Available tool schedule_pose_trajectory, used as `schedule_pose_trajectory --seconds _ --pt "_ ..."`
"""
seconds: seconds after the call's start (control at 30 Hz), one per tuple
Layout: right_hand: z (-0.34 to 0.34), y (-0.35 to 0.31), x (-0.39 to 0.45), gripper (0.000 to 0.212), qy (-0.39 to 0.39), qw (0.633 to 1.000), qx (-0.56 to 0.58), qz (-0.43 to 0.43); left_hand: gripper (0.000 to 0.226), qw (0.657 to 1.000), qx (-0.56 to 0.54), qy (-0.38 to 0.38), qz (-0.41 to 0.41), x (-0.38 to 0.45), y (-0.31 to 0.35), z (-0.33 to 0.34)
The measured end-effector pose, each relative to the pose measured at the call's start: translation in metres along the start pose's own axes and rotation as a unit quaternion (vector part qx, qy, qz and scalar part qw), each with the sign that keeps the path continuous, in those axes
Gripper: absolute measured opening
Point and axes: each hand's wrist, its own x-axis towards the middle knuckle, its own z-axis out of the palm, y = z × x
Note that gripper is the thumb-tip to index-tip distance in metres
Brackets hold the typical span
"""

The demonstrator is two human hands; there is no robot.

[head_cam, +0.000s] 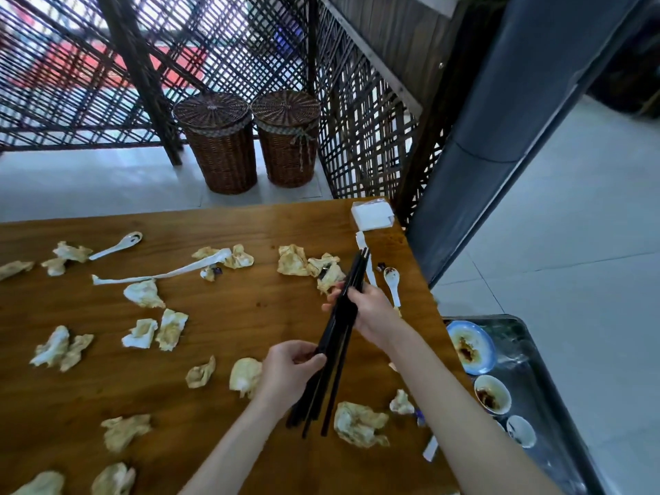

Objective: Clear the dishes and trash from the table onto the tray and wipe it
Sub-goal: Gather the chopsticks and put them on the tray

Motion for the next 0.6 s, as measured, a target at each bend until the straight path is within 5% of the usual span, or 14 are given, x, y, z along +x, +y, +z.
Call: schedule_pose_trajectory --seconds 0.3,0.6 --pt "-0.015 0.009 -0.053 0.024 0.056 0.998 0.038 -0.020 0.003 0.997 0.048 -0.051 0.015 -0.026 0.003 0.014" --pt "-0.075 0.041 -0.107 0.021 0.215 0.966 0.142 -0.001 0.011 0.989 0.046 -0.139 0.015 -0.070 0.000 0.076"
